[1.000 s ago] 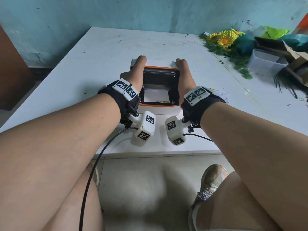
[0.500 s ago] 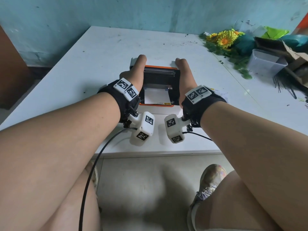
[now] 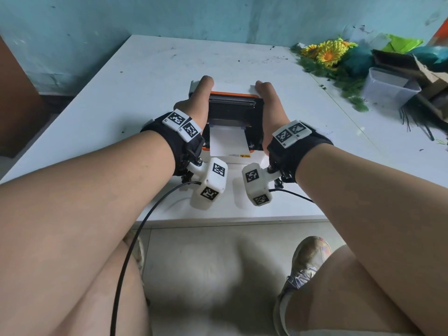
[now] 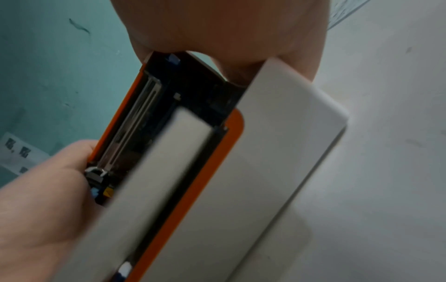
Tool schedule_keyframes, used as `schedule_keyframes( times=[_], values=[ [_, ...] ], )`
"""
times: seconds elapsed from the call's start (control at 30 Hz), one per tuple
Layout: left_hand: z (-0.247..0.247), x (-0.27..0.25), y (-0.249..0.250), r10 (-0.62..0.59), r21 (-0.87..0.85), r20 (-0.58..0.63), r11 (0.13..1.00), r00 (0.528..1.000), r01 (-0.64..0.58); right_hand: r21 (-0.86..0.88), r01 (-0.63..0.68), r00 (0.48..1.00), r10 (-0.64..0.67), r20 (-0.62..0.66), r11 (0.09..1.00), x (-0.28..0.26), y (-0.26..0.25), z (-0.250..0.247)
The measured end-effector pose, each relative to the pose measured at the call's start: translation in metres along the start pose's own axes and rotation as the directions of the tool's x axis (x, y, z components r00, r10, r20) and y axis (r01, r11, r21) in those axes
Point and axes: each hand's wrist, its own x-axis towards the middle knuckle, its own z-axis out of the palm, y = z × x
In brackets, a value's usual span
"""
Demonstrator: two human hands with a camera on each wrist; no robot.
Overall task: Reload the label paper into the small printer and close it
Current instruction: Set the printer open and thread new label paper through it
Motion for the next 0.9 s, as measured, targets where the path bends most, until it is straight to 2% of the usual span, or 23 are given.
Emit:
schedule_keyframes(
  times=[0.1, 0.27, 0.43, 0.67, 0.8, 0.9],
  values=[
    [-0.001, 0.003, -0.002, -0.014, -0.007, 0.018, 1.0, 1.0, 0.015, -0.006, 0.019, 0.999, -0.019, -0.025, 1.0, -0.002, 0.0, 0.003],
    [0.0, 0.003, -0.001, 0.007, 0.025, -0.008, 1.0, 1.0, -0.007, 0.009, -0.013, 1.0, 0.013, 0.009, 1.0, -0.002, -0.002, -0.001],
    [0.001, 0.002, -0.002, 0.012, 0.011, -0.016, 1.0, 1.0, -0.012, -0.047, -0.006, 1.0, 0.005, -0.024, 0.999, -0.004, -0.001, 0.002],
    [0.003, 0.003, 0.001, 0.02, 0.006, -0.028, 1.0, 0.999, -0.02, -0.025, -0.004, 1.0, 0.005, 0.029, 1.0, -0.007, -0.004, -0.004],
    [0.003, 0.003, 0.0, 0.011, -0.001, -0.034, 1.0, 0.999, -0.011, -0.053, 0.012, 0.998, -0.015, -0.055, 0.999, -0.007, -0.002, 0.005],
    [0.002, 0.003, -0.002, 0.01, 0.0, -0.031, 1.0, 0.999, -0.01, -0.056, 0.03, 0.997, -0.034, -0.07, 0.998, -0.004, 0.0, 0.005]
  ],
)
